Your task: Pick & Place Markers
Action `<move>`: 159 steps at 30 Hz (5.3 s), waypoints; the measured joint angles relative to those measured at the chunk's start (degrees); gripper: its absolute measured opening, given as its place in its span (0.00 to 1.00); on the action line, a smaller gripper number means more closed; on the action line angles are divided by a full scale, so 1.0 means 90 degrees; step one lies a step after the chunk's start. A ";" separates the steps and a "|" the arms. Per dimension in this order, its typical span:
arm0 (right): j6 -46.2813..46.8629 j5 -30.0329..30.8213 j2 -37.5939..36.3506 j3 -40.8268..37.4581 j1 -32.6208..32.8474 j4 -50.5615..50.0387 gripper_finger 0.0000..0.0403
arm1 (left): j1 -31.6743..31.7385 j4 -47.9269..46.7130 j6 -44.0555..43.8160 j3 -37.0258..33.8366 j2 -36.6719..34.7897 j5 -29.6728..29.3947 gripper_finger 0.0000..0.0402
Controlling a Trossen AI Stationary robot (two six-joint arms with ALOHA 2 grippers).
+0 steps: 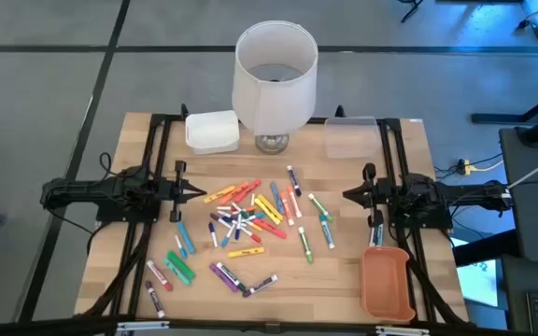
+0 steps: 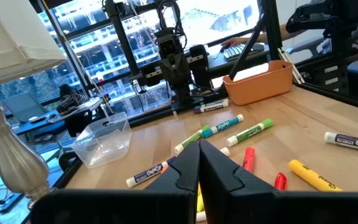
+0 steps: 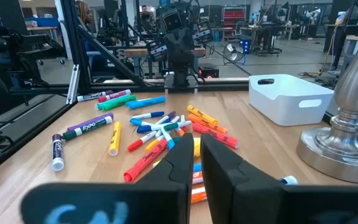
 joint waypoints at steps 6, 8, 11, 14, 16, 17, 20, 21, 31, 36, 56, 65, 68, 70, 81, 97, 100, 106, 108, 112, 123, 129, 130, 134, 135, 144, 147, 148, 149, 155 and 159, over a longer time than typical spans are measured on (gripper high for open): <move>0.0000 0.0000 0.0001 0.0000 0.0000 0.0000 0.08 | 0.0000 0.0000 0.0000 0.0000 0.0001 -0.0002 0.01; -0.0002 0.0001 0.0002 0.0000 -0.0002 -0.0002 0.08 | 0.0000 0.0000 0.0000 0.0000 0.0002 0.0001 0.01; 0.0000 0.0001 0.0002 0.0000 0.0000 0.0000 0.08 | -0.0001 0.0000 0.0000 0.0000 0.0002 -0.0002 0.01; 0.0000 0.0000 0.0000 0.0000 0.0000 0.0000 0.08 | 0.0001 0.0000 0.0000 0.0000 0.0000 -0.0001 0.01; 0.0000 0.0001 0.0000 0.0000 0.0000 0.0000 0.08 | 0.0001 0.0000 0.0000 0.0001 0.0001 0.0000 0.01; 0.0000 0.0002 0.0000 0.0000 0.0000 0.0000 0.08 | 0.0002 0.0000 0.0000 0.0000 0.0002 -0.0001 0.01; 0.0000 -0.0001 0.0000 0.0000 0.0000 0.0000 0.08 | 0.0000 0.0000 0.0000 0.0000 0.0001 -0.0001 0.01; 0.0000 0.0001 0.0001 0.0000 0.0000 0.0000 0.08 | 0.0000 0.0000 0.0000 0.0002 0.0002 0.0001 0.01; 0.0000 0.0001 0.0001 0.0000 0.0000 0.0000 0.08 | 0.0002 0.0000 0.0000 0.0002 0.0002 0.0001 0.01; -0.0002 -0.0001 0.0000 0.0000 -0.0001 0.0000 0.08 | 0.0002 0.0000 0.0000 0.0000 0.0002 0.0000 0.01; -0.0456 0.0002 0.0000 0.0000 0.0000 0.0000 0.08 | 0.0001 0.0000 0.0000 0.0002 0.0000 -0.0001 0.01; -0.0160 0.0264 0.0000 0.0000 0.0000 0.0064 0.08 | 0.0002 0.0000 0.0000 0.0000 0.0001 0.0001 0.01; 0.0470 0.0446 0.0000 0.0000 0.0000 0.0138 0.08 | 0.0001 0.0000 0.0000 0.0000 0.0000 0.0000 0.01; 0.0988 0.0446 0.0000 0.0000 0.0000 0.0207 0.08 | -0.0001 0.0000 0.0000 0.0000 0.0000 0.0001 0.01; 0.0344 0.0954 0.0000 0.0000 -0.0002 0.0858 0.08 | 0.0000 0.0000 0.0000 0.0002 0.0002 -0.0001 0.01; -0.0067 0.1924 0.0000 0.0000 0.0000 0.1348 0.08 | 0.0002 0.0404 0.0415 0.0001 0.0000 0.0028 0.01; 0.0076 0.1657 0.0000 0.0000 -0.0001 0.1340 0.09 | -0.0006 0.0834 0.0338 0.0000 0.0002 0.0117 0.01; 0.0003 0.1616 0.0000 0.0000 0.0000 0.1341 0.18 | -0.0006 0.1351 -0.0299 0.0002 0.0000 0.0130 0.01; 0.0068 0.1660 0.0000 0.0000 0.0000 0.1341 0.22 | -0.0006 0.1465 -0.0478 0.0002 0.0002 0.0129 0.01; 0.0569 0.2171 0.0000 0.0000 -0.0002 0.1172 0.28 | -0.0003 0.1668 -0.0501 0.0000 0.0000 -0.0145 0.01; 0.1537 0.2468 0.0408 0.0000 -0.0001 0.0283 0.30 | -0.0003 0.1734 -0.1277 0.0002 0.0733 -0.2720 0.01; 0.1789 0.2667 0.0853 0.0000 -0.0001 0.0315 0.30 | -0.0003 0.1793 -0.1905 0.0000 0.1555 -0.3166 0.01; 0.1823 0.2675 0.0921 0.0000 0.0000 0.0329 0.30 | -0.0003 0.1848 -0.1966 0.0000 0.1700 -0.3187 0.01; 0.1859 0.2920 0.1185 0.0000 0.0000 0.0478 0.30 | -0.0003 0.1946 -0.2079 0.0081 0.2297 -0.3389 0.03; 0.1874 0.2998 0.1247 0.0001 -0.0001 0.0520 0.30 | -0.0003 0.1959 -0.2109 0.0144 0.2453 -0.3454 0.05; 0.2112 0.2485 0.2165 0.0797 -0.0002 -0.0016 0.30 | -0.0003 0.2008 -0.2698 0.0701 0.3992 -0.3494 0.22; 0.2365 0.2193 0.2584 0.1224 -0.0002 -0.0441 0.30 | -0.0008 0.2070 -0.3187 0.0771 0.4413 -0.3483 0.25; 0.2449 0.2097 0.2723 0.1365 -0.0002 -0.0575 0.30 | -0.0023 0.2145 -0.3319 0.0774 0.4530 -0.3476 0.25; 0.2529 0.2039 0.2866 0.1499 -0.0002 -0.0716 0.30 | -0.0056 0.2204 -0.3436 0.0777 0.4651 -0.3489 0.25; 0.2720 0.1896 0.3723 0.2038 -0.0002 -0.1021 0.30 | -0.0271 0.2131 -0.3949 0.0777 0.5303 -0.3518 0.25; 0.2756 0.1947 0.4245 0.2226 -0.0002 -0.1012 0.30 | -0.0249 0.1678 -0.4290 0.0949 0.5815 -0.3409 0.25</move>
